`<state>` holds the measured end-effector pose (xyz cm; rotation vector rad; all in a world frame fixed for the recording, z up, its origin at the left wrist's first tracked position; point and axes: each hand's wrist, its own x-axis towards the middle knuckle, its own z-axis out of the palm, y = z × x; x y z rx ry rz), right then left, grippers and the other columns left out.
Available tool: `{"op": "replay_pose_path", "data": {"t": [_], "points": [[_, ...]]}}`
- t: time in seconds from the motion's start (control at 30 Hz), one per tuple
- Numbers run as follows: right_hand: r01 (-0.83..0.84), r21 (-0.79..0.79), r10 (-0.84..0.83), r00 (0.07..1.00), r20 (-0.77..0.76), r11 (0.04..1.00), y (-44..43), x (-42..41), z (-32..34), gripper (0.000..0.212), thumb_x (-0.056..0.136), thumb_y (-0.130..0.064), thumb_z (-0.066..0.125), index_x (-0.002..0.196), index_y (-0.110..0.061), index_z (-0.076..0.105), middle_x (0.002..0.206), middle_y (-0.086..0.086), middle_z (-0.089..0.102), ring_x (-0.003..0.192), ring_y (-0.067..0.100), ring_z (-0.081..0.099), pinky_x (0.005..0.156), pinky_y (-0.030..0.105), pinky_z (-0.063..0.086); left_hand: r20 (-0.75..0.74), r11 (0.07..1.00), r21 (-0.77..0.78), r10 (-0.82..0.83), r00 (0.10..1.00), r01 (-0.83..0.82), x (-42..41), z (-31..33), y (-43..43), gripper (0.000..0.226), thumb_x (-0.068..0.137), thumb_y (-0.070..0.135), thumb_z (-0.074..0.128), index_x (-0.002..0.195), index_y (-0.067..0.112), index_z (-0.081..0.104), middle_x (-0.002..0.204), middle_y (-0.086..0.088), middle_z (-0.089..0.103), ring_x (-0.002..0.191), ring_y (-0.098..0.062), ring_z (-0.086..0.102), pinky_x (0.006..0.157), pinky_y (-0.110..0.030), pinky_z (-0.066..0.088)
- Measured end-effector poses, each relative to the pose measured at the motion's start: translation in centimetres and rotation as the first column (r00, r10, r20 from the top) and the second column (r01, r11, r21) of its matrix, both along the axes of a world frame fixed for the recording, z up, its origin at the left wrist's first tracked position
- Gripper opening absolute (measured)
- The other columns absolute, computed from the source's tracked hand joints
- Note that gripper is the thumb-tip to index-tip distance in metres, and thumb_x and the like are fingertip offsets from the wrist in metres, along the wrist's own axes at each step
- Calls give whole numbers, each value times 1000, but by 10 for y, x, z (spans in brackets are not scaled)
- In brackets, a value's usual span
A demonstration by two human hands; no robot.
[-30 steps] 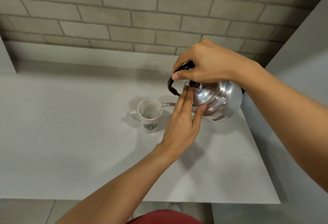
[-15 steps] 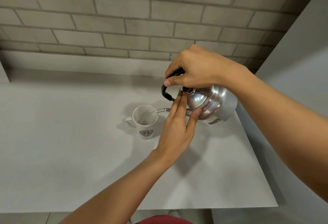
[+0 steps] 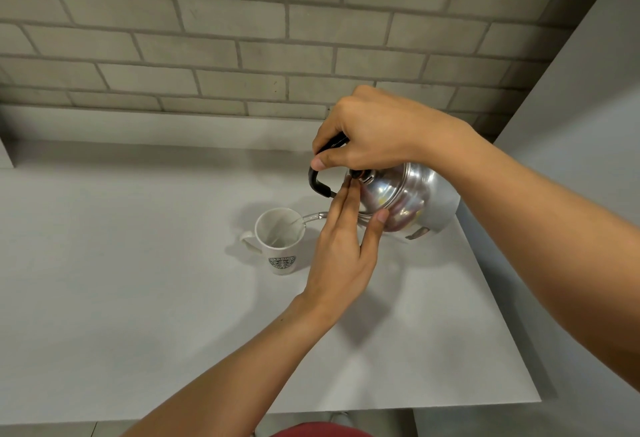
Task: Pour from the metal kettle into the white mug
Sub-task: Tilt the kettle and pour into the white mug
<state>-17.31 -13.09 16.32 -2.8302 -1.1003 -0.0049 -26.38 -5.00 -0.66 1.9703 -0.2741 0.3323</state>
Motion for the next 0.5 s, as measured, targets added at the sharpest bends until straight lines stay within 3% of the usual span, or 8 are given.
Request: {"op": "replay_pose_path", "data": {"t": [0.1,0.33,0.5], "points": [[-1,-1,1,1000,-9,1000,1,1,2,23,91,-55,69,98,-36,81,74,-21,70,71,3,62,65,31,47,11,1000,-10,3,1000,-3,0,2,-1,66,104,53,42,160,22,28,166,3,30,149,-10,31,114,-8,24],[-22,-18,22,1000,1,1000,4,3,7,22,92,-52,71,97,-34,83,62,-28,60,63,-8,56,61,26,40,-4,1000,-18,13,1000,-13,1,4,-2,66,104,54,42,160,22,29,165,4,31,149,-14,34,115,-22,30],[-38,-28,38,999,6,999,5,4,8,23,93,-50,71,99,-32,83,65,-29,61,65,-8,56,58,19,35,-3,1000,-26,13,1000,-13,1,6,-2,65,104,53,43,160,21,29,164,5,32,148,-12,36,114,-15,29]]}}
